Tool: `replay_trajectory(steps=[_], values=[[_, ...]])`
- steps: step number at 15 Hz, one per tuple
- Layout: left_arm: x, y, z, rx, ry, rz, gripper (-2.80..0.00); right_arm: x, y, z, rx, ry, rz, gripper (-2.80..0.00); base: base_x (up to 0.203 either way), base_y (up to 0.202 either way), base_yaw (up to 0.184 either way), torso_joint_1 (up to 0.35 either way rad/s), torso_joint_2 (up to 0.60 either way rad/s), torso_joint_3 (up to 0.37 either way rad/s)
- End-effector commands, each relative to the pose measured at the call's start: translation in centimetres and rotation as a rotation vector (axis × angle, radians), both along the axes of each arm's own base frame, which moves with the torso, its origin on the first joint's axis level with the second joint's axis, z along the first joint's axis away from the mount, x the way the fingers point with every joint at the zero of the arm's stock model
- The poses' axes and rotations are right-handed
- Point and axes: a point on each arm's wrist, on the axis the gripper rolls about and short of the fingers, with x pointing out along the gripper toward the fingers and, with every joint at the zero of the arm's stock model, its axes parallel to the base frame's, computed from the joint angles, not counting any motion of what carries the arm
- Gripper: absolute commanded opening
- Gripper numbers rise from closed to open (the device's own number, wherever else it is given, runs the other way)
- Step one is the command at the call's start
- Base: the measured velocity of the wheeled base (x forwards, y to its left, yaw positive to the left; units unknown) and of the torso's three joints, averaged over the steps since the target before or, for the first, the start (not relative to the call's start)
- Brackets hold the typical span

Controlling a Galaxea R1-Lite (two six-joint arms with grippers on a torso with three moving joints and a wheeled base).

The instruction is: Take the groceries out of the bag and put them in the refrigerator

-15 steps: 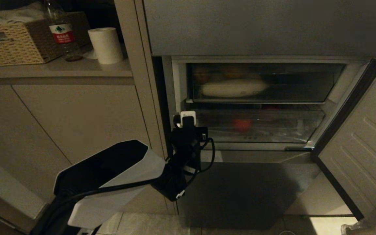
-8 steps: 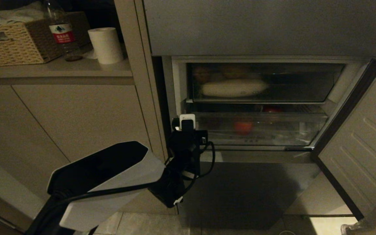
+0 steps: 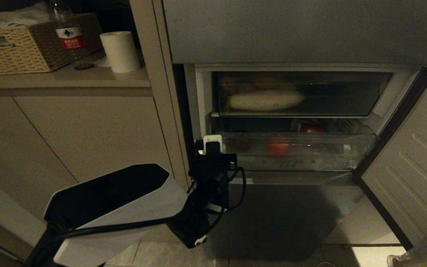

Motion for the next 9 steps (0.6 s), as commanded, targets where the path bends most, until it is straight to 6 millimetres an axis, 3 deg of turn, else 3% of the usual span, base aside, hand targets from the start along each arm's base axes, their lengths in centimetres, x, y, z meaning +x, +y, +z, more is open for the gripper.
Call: replay_trajectory(steps=[1,3,4,5,9], values=[[-0.6,0.0,0.1,0.002,0.004,-0.002,-2.80,0.0,0.0,0.0,0.000,-0.001,0.000,-2.80,0.000,0.000,0.000,0.000,0.00,0.000],[-0.9,-0.1,0.2,0.000,0.003,-0.007,-2.80,0.0,0.0,0.0,0.000,-0.001,0.000,-2.80,0.000,0.000,0.000,0.000,0.00,0.000],[-1.0,-0.2,0.3,0.002,0.003,-0.011,-0.73,0.0,0.0,0.0,0.000,-0.001,0.000,-2.80,0.000,0.000,0.000,0.000,0.00,0.000],[-1.2,-0.2,0.5,-0.005,-0.004,-0.014,0.00,0.0,0.0,0.0,0.000,-0.002,0.000,-2.80,0.000,0.000,0.000,0.000,0.00,0.000],[-1.6,0.1,0.9,-0.005,-0.004,-0.016,0.00,0.0,0.0,0.0,0.000,-0.001,0.000,-2.80,0.000,0.000,0.000,0.000,0.00,0.000]])
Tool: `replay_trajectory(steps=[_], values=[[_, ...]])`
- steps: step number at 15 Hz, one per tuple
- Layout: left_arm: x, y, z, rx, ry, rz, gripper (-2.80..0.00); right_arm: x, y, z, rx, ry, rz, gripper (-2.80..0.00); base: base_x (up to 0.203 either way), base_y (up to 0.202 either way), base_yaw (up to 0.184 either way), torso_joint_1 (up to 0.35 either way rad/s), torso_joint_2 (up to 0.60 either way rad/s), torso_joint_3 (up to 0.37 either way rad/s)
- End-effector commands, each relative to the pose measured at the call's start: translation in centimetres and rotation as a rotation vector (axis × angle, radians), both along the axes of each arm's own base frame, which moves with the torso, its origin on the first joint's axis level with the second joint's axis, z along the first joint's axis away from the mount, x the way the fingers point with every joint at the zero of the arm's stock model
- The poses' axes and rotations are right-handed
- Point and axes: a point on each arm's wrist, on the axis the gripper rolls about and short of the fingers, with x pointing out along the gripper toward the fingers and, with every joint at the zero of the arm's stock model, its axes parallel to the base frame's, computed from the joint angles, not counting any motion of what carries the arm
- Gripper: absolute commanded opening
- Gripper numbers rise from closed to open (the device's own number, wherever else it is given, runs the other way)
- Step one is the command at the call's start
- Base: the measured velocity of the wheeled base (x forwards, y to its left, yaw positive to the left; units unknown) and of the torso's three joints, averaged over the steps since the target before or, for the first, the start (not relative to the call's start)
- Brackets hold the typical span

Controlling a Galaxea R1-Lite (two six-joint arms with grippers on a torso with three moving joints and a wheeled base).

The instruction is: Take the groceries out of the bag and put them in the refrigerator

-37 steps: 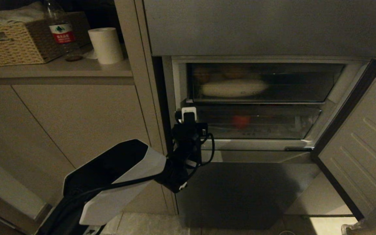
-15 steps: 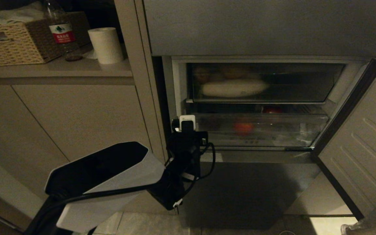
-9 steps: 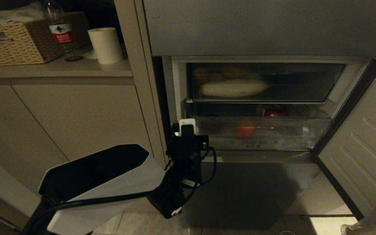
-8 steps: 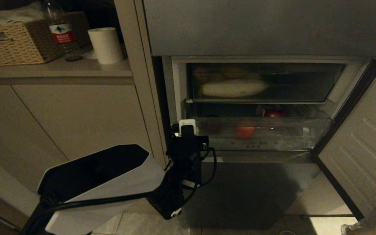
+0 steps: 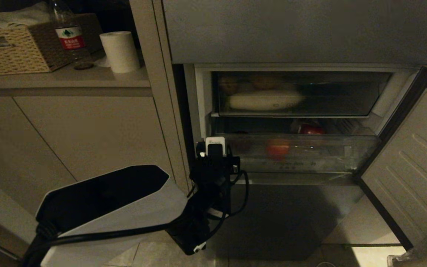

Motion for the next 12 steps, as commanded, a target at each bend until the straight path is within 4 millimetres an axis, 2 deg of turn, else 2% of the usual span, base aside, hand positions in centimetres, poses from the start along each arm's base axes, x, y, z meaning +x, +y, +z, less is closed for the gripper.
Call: replay_trajectory(steps=[1,5,10,12], values=[[-0.5,0.4,0.8,-0.013,-0.010,0.003,0.00,0.0,0.0,0.0,0.000,-0.001,0.000,-2.80,0.000,0.000,0.000,0.000,0.00,0.000],[-2.5,2.0,3.2,-0.013,-0.010,-0.003,0.00,0.0,0.0,0.0,0.000,-0.001,0.000,-2.80,0.000,0.000,0.000,0.000,0.00,0.000],[-6.3,3.5,6.7,-0.030,-0.030,-0.047,0.00,0.0,0.0,0.0,0.000,-0.002,0.000,-2.80,0.000,0.000,0.000,0.000,0.00,0.000],[-6.9,3.8,7.8,-0.047,-0.048,-0.056,0.00,0.0,0.0,0.0,0.000,-0.001,0.000,-2.80,0.000,0.000,0.000,0.000,0.00,0.000]])
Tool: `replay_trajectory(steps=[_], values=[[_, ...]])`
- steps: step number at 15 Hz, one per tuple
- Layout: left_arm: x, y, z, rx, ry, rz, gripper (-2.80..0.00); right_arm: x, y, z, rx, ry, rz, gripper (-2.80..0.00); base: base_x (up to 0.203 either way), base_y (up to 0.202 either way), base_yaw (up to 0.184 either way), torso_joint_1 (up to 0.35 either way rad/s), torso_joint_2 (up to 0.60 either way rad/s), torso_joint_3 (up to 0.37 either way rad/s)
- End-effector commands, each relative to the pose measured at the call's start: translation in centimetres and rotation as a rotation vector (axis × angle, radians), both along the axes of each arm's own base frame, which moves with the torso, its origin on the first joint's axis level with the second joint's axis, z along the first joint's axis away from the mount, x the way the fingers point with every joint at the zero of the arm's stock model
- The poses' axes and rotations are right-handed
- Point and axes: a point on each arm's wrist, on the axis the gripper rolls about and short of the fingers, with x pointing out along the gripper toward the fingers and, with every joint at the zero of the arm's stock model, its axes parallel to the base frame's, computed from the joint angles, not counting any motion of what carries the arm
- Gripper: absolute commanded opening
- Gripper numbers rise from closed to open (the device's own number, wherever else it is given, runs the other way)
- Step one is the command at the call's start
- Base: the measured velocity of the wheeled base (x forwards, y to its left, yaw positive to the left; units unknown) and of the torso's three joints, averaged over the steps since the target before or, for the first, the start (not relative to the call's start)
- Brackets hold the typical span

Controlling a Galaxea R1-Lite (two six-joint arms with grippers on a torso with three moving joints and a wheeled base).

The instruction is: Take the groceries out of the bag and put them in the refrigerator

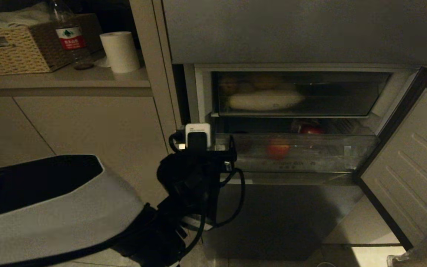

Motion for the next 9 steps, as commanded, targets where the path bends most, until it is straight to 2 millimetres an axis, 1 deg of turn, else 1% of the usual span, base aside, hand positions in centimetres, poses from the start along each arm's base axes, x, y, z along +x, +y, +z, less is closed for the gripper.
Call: replay_trajectory(steps=[1,3,7,8,9], values=[[-1.1,0.5,2.0,-0.027,-0.025,-0.010,-2.80,0.0,0.0,0.0,-0.001,0.000,0.000,-2.80,0.000,0.000,0.000,0.000,0.00,0.000],[-1.5,0.5,2.3,0.025,0.019,-0.018,-2.80,0.0,0.0,0.0,-0.001,-0.001,0.000,-2.80,0.000,0.000,0.000,0.000,0.00,0.000],[-2.3,1.4,3.4,0.236,0.201,-0.032,-2.80,0.0,0.0,0.0,-0.001,0.000,0.000,-2.80,0.000,0.000,0.000,0.000,0.00,0.000],[-2.9,0.9,3.6,0.239,0.213,-0.058,-2.80,0.0,0.0,0.0,-0.001,0.000,0.000,-2.80,0.000,0.000,0.000,0.000,0.00,0.000],[-3.2,0.4,3.8,0.203,0.221,-0.087,-2.80,0.0,0.0,0.0,-0.001,0.000,0.000,-2.80,0.000,0.000,0.000,0.000,0.00,0.000]])
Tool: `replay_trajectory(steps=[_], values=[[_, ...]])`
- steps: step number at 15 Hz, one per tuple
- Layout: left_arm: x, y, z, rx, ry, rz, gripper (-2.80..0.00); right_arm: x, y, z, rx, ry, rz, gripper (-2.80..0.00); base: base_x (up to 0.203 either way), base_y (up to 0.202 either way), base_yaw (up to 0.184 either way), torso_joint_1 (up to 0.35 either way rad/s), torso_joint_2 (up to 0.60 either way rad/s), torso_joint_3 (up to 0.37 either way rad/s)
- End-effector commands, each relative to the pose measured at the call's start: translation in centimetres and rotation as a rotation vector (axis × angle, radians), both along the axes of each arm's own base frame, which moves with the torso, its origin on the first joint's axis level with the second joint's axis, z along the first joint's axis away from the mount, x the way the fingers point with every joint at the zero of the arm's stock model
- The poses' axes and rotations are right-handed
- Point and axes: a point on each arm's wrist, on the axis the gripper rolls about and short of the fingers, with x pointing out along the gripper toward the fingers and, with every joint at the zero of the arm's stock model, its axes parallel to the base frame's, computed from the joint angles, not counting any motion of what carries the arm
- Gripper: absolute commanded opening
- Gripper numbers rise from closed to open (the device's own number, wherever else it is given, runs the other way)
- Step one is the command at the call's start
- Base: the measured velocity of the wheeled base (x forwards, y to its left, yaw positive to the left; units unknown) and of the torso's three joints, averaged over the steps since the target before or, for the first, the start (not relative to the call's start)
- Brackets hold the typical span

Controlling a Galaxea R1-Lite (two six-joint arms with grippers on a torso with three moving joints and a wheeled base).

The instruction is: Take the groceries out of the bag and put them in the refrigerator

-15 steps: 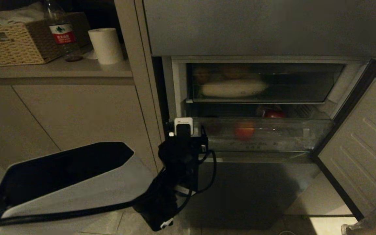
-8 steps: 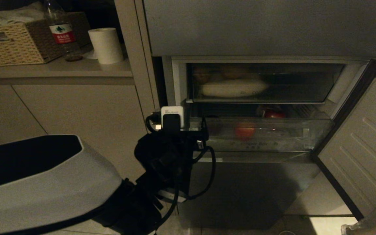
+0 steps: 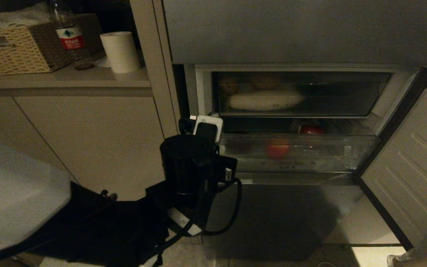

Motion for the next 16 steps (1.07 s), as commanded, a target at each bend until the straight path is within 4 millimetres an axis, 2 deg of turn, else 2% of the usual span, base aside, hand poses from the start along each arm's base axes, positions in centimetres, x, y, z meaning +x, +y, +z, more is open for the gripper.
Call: replay_trajectory(steps=[1,3,5,9,11,14,16], values=[[-0.8,-0.6,1.5,-0.089,0.003,-0.045,-2.80,0.0,0.0,0.0,0.000,-0.001,0.000,-2.80,0.000,0.000,0.000,0.000,0.00,0.000],[-0.9,-1.5,2.0,-0.144,-0.015,-0.107,-2.80,0.0,0.0,0.0,0.000,-0.001,0.000,-2.80,0.000,0.000,0.000,0.000,0.00,0.000],[-1.1,-1.6,2.4,-0.169,-0.030,-0.122,-2.80,0.0,0.0,0.0,0.000,0.000,0.000,-2.80,0.000,0.000,0.000,0.000,0.00,0.000],[-1.8,-1.7,1.9,-0.192,0.035,-0.201,-2.80,0.0,0.0,0.0,0.000,-0.001,0.000,-2.80,0.000,0.000,0.000,0.000,0.00,0.000],[-2.2,-1.5,3.0,-0.196,0.084,-0.248,-2.80,0.0,0.0,0.0,0.000,0.000,0.000,-2.80,0.000,0.000,0.000,0.000,0.00,0.000],[-1.9,-2.4,4.7,-0.193,0.104,-0.267,-2.80,0.0,0.0,0.0,0.000,-0.001,0.000,-2.80,0.000,0.000,0.000,0.000,0.00,0.000],[-1.7,-2.8,4.4,-0.145,0.148,-0.257,-2.80,0.0,0.0,0.0,0.000,0.000,0.000,-2.80,0.000,0.000,0.000,0.000,0.00,0.000]])
